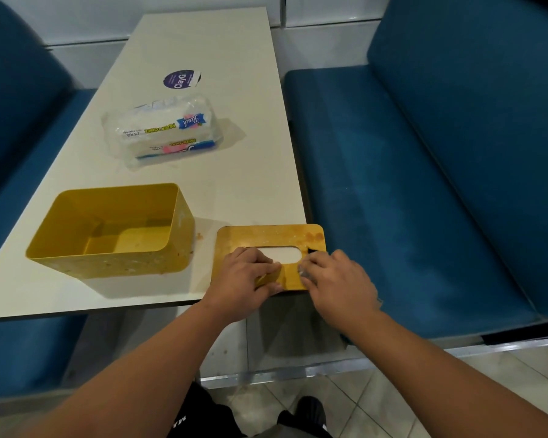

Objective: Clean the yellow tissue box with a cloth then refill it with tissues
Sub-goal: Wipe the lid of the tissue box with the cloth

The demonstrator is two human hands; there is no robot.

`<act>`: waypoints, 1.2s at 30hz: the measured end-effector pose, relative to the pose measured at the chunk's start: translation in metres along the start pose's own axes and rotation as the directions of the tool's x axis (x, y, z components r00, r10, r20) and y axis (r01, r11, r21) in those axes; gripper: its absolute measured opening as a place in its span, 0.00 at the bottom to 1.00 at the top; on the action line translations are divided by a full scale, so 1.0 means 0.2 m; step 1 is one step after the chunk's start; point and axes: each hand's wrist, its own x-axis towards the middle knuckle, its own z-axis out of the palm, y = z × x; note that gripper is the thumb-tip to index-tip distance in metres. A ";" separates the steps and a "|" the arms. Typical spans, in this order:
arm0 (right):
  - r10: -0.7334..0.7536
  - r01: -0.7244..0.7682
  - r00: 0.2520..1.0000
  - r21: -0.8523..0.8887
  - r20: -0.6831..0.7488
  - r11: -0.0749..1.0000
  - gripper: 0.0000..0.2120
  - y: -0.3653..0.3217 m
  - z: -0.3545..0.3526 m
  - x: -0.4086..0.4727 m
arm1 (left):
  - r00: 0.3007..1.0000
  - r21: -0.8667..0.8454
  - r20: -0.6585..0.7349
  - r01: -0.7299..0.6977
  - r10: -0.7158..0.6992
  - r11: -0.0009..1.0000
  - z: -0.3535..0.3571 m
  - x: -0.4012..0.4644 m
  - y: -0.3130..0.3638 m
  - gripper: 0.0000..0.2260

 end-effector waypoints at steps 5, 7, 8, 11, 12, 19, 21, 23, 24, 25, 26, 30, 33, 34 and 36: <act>0.036 -0.036 0.999 0.012 -0.002 0.999 0.10 0.03 0.00 0.03 | 1.000 -0.005 -0.009 0.000 0.000 1.000 0.00 0.00 0.00 0.20; 0.063 -0.063 0.998 0.012 0.007 0.998 0.12 0.04 -0.01 0.09 | 1.000 -0.009 -0.004 0.004 -0.004 1.000 0.00 0.00 0.00 0.20; 0.040 -0.040 0.999 0.001 0.007 0.999 0.12 0.03 -0.01 0.10 | 1.000 -0.012 -0.005 0.003 -0.003 1.000 0.00 0.00 0.00 0.20; -0.059 0.059 0.997 0.004 0.040 0.998 0.11 0.03 -0.02 0.01 | 1.000 -0.019 -0.020 -0.008 0.008 1.000 0.01 0.00 0.00 0.20; -0.065 0.065 0.997 -0.003 0.048 0.998 0.11 0.04 -0.02 -0.02 | 1.000 -0.018 -0.017 -0.007 0.007 1.000 0.01 0.00 0.00 0.20; 0.027 -0.027 0.999 -0.028 0.016 0.999 0.12 -0.02 0.01 0.12 | 1.000 -0.017 -0.016 -0.007 0.007 1.000 0.00 -0.01 0.00 0.20; -0.002 0.002 1.000 0.001 0.021 1.000 0.11 -0.01 0.00 0.04 | 1.000 -0.030 -0.011 -0.020 0.020 0.999 0.01 -0.01 0.00 0.20; 0.004 -0.004 1.000 -0.003 -0.008 1.000 0.10 0.04 -0.01 0.00 | 0.999 -0.040 -0.016 -0.029 0.028 0.999 0.01 -0.01 -0.01 0.21; 0.025 -0.025 0.999 -0.006 -0.022 1.000 0.10 0.06 -0.02 0.02 | 0.999 -0.034 -0.018 -0.027 0.026 0.999 0.01 -0.02 -0.01 0.21; 0.052 -0.052 0.998 -0.001 -0.024 0.999 0.10 0.07 -0.02 0.04 | 0.999 -0.024 -0.024 -0.026 0.025 0.999 0.01 -0.01 -0.01 0.20; 0.073 -0.073 0.997 0.006 -0.017 0.997 0.11 0.06 -0.02 0.07 | 0.999 -0.014 -0.033 -0.026 0.026 1.000 0.01 -0.01 -0.01 0.20; 0.039 -0.039 0.999 0.024 -0.006 0.999 0.10 -0.02 0.01 0.04 | 0.999 0.002 -0.034 -0.027 0.027 1.000 0.02 -0.01 0.00 0.20; -0.006 0.006 1.000 -0.015 -0.028 1.000 0.08 0.00 0.00 -0.06 | 1.000 -0.009 -0.016 -0.013 0.013 1.000 0.02 -0.01 -0.01 0.20; 0.010 -0.011 0.999 -0.021 -0.051 1.000 0.09 0.03 -0.01 -0.07 | 1.000 -0.011 -0.012 -0.011 0.011 1.000 0.02 -0.01 -0.01 0.20; 0.096 -0.095 0.992 0.012 -0.080 0.995 0.08 0.09 -0.04 -0.04 | 1.000 -0.015 -0.016 -0.014 0.013 1.000 0.02 -0.01 -0.01 0.20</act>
